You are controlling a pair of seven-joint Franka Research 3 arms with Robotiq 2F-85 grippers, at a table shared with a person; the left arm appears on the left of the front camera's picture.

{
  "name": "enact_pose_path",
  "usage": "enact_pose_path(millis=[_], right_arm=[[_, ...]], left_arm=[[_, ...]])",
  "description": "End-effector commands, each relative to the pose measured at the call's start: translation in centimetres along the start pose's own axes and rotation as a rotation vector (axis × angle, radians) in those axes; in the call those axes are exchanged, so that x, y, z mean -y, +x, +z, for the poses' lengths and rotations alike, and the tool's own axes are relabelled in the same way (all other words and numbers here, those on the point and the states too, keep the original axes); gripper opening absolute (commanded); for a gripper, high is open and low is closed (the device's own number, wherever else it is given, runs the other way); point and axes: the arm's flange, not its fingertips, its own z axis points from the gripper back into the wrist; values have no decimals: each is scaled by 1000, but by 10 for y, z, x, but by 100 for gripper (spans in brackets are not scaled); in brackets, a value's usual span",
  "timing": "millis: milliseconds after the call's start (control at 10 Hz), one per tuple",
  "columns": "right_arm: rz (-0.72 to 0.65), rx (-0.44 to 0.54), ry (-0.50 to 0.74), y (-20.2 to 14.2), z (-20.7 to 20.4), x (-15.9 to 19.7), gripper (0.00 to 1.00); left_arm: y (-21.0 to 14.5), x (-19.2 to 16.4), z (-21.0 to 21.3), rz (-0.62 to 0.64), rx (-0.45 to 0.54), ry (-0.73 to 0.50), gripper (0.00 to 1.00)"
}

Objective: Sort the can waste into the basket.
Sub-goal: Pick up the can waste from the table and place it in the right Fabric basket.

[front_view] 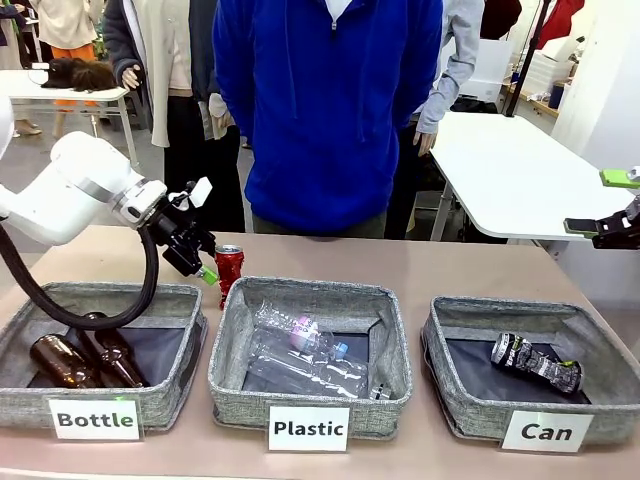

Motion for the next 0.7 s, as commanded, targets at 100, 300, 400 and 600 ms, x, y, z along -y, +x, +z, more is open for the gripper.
enact_pose_path(millis=[100, 300, 400, 600], right_arm=[[16, -13, 4, -1, 3, -2, 100], [16, -13, 4, -1, 3, -2, 100], [16, -13, 4, -1, 3, -2, 100], [16, -13, 4, -1, 3, -2, 100]], left_arm=[[1, -8, -1, 9, 28, -30, 100], [-1, -10, -13, 13, 39, -62, 100], [-2, -12, -17, 21, 54, -85, 100], [-2, -12, -26, 13, 72, -92, 100]])
